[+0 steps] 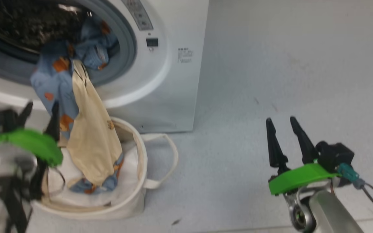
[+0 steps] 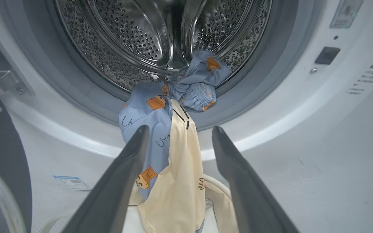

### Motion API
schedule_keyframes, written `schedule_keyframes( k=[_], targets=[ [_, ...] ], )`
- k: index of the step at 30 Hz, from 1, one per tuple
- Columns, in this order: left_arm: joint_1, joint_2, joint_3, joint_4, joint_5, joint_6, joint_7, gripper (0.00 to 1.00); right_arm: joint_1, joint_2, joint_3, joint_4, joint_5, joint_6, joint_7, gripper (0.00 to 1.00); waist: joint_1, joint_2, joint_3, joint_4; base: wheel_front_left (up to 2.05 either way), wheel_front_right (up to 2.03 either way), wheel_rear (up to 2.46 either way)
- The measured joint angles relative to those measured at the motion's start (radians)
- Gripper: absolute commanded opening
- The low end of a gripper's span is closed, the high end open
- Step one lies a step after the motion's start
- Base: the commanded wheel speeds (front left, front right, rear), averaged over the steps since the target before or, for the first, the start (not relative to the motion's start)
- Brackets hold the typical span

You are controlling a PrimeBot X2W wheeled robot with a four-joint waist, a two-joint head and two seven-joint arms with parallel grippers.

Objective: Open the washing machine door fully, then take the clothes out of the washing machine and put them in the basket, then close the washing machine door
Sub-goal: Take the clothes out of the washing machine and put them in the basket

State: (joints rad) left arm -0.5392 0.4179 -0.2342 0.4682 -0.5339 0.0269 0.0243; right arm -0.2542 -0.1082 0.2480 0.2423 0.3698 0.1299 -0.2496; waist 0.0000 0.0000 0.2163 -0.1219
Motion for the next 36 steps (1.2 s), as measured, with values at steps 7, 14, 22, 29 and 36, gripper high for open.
schedule_keyframes(
  k=[7, 14, 22, 29, 36],
  targets=[
    [-0.305, 0.016, -0.077, 0.250, 0.085, -0.042, 0.074, 1.00, -0.046, 0.001, -0.003, -0.019, -0.010, 0.000, 0.000, 1.00, 0.0000, 0.0000, 0.110, -0.012, 0.00, 0.00, 0.00],
    [-0.595, 0.008, -0.104, 0.525, 0.110, -0.089, 0.133, 1.00, -0.086, 0.003, -0.029, -0.049, -0.026, 0.000, 0.000, 1.00, 0.0000, 0.0000, 0.230, -0.051, 0.00, 0.00, 0.00],
    [-0.797, 0.010, -0.110, 0.704, 0.120, -0.118, 0.169, 1.00, -0.091, 0.021, -0.054, -0.078, -0.032, 0.000, 0.000, 1.00, 0.0001, 0.0000, 0.339, -0.111, 0.00, 0.00, 0.00],
    [-0.878, 0.014, -0.124, 0.794, 0.126, -0.113, 0.200, 1.00, -0.103, 0.035, -0.065, -0.094, -0.037, 0.000, 0.000, 1.00, 0.0002, 0.0000, 0.407, -0.138, 0.00, 0.00, 0.00],
    [-0.878, 0.017, -0.126, 0.822, 0.126, -0.081, 0.206, 1.00, -0.111, 0.035, -0.068, -0.100, -0.044, 0.000, 0.000, 1.00, 0.0001, 0.0000, 0.417, -0.136, 0.00, 0.00, 0.00]
  ],
)
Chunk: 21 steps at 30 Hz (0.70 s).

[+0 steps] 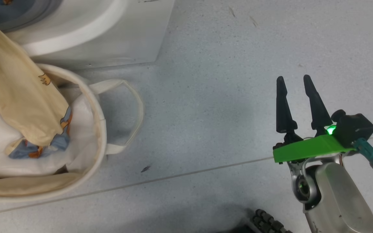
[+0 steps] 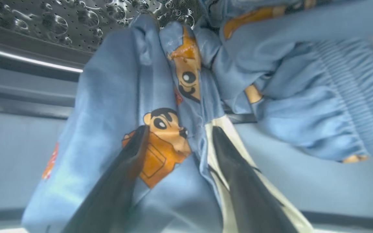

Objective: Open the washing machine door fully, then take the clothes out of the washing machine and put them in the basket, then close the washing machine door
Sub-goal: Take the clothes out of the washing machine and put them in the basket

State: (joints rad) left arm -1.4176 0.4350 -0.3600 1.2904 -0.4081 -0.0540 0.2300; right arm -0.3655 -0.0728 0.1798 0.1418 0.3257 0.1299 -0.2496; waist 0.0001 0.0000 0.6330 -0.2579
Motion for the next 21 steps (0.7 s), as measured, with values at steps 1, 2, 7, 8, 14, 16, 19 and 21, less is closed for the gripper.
schedule_keyframes(
  k=[1, 2, 7, 8, 14, 16, 19, 21],
  targets=[
    [0.000, -0.001, 0.000, 0.001, -0.001, -0.001, -0.003, 0.09, 0.000, 0.000, 0.000, 0.000, 0.000, 0.000, 0.000, 1.00, 0.0000, 0.0000, 0.000, 0.002, 0.00, 0.00, 0.00],
    [0.001, -0.003, -0.003, 0.004, -0.003, -0.002, -0.003, 0.00, 0.000, 0.000, 0.000, 0.000, 0.000, 0.000, 0.000, 1.00, 0.0000, 0.0000, 0.000, 0.005, 0.00, 0.00, 0.00],
    [0.016, -0.013, -0.001, 0.009, -0.020, -0.009, -0.064, 0.00, 0.000, 0.000, 0.000, 0.001, 0.000, 0.000, 0.000, 1.00, 0.0000, 0.0000, -0.015, 0.018, 0.00, 0.00, 0.00],
    [0.022, -0.018, 0.001, 0.009, -0.025, -0.009, -0.085, 0.00, 0.000, 0.000, 0.000, 0.002, 0.000, 0.000, 0.000, 1.00, 0.0000, 0.0000, -0.019, 0.021, 0.00, 0.00, 0.00],
    [0.068, -0.030, 0.039, 0.010, -0.066, -0.009, -0.267, 0.00, 0.000, -0.001, 0.004, 0.019, 0.000, 0.000, 0.000, 1.00, 0.0000, 0.0000, -0.059, 0.028, 0.00, 0.00, 0.00],
    [0.089, -0.037, 0.072, 0.008, -0.103, -0.015, -0.363, 0.00, 0.001, -0.002, 0.007, 0.030, 0.000, 0.000, 0.000, 1.00, 0.0000, 0.0000, -0.080, 0.030, 0.00, 0.00, 0.00],
    [0.138, -0.055, 0.091, 0.005, -0.121, -0.018, -0.447, 0.00, 0.005, -0.002, 0.013, 0.046, 0.004, 0.000, 0.000, 1.00, 0.0000, 0.0000, -0.118, 0.036, 0.00, 0.00, 0.00],
    [0.185, -0.066, 0.092, -0.007, -0.123, -0.018, -0.469, 0.00, 0.008, -0.002, 0.019, 0.057, 0.010, 0.000, 0.000, 1.00, 0.0000, 0.0000, -0.148, 0.041, 0.00, 0.00, 0.00]
  ],
)
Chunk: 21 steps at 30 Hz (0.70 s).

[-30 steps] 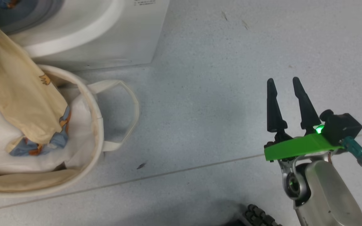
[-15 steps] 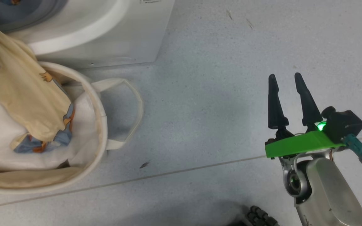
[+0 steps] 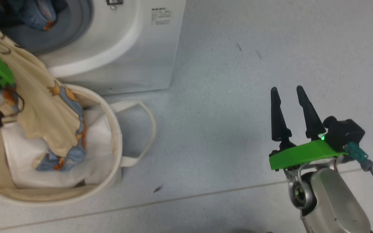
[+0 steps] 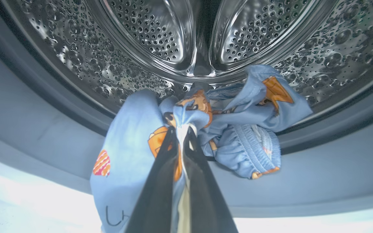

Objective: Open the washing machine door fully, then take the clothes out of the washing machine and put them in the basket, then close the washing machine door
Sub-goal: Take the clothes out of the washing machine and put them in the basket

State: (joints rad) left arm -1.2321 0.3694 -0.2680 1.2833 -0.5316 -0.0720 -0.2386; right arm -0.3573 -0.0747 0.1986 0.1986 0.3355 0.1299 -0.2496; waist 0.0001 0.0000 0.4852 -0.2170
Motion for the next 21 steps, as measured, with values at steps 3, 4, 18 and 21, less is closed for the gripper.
schedule_keyframes(
  k=[3, 4, 18, 21],
  targets=[
    [0.076, -0.005, 0.014, -0.058, 0.000, 0.001, -0.010, 0.00, 0.014, -0.001, 0.006, 0.014, 0.003, 0.000, 0.000, 1.00, 0.0000, 0.0000, -0.048, 0.010, 0.00, 0.00, 0.00],
    [0.105, -0.005, 0.031, -0.106, 0.000, 0.002, -0.010, 0.00, 0.022, -0.002, 0.009, 0.021, 0.006, 0.000, 0.000, 1.00, 0.0000, 0.0000, -0.064, 0.014, 0.00, 0.00, 0.00],
    [0.723, -0.104, 0.180, -0.668, 0.065, 0.093, -0.011, 0.00, 0.120, -0.023, 0.050, 0.072, 0.035, 0.000, 0.000, 1.00, -0.0002, 0.0001, -0.271, 0.084, 0.00, 0.00, 0.00],
    [0.767, -0.113, 0.173, -0.653, 0.071, 0.087, -0.011, 0.00, 0.120, -0.026, 0.058, 0.070, 0.035, 0.000, 0.000, 1.00, -0.0002, 0.0001, -0.275, 0.094, 0.00, 0.00, 0.00]
  ],
)
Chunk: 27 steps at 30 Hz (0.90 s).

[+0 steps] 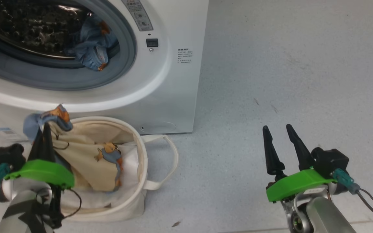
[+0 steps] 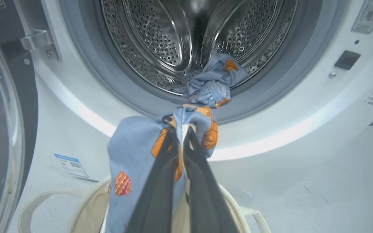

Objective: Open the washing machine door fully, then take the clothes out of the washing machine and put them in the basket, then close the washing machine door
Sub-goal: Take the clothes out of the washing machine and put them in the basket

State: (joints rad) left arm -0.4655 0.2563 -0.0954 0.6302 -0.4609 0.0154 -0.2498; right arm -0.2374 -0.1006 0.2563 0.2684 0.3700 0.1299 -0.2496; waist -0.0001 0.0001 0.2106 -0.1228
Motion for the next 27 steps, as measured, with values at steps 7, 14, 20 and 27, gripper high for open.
schedule_keyframes(
  k=[7, 14, 20, 27],
  targets=[
    [-0.043, -0.015, -0.027, 0.201, 0.000, -0.062, 0.000, 0.00, -0.005, -0.006, -0.002, -0.022, 0.000, 0.000, 0.000, 1.00, 0.0000, 0.0000, 0.055, -0.012, 0.00, 0.00, 0.00],
    [-0.208, -0.029, -0.067, 0.472, -0.002, -0.119, 0.017, 0.00, -0.041, -0.009, -0.026, -0.058, -0.013, 0.000, 0.000, 1.00, 0.0000, 0.0000, 0.151, -0.036, 0.00, 0.00, 0.00],
    [-0.307, -0.045, -0.077, 0.622, -0.029, -0.132, 0.079, 0.00, -0.074, -0.008, -0.034, -0.093, -0.023, 0.000, 0.000, 1.00, 0.0000, 0.0000, 0.247, -0.058, 0.00, 0.00, 0.00],
    [-0.347, -0.045, -0.079, 0.656, -0.044, -0.138, 0.136, 0.00, -0.095, -0.008, -0.073, -0.118, -0.038, 0.000, 0.000, 1.00, 0.0000, -0.0001, 0.346, -0.081, 0.00, 0.00, 0.00]
  ],
)
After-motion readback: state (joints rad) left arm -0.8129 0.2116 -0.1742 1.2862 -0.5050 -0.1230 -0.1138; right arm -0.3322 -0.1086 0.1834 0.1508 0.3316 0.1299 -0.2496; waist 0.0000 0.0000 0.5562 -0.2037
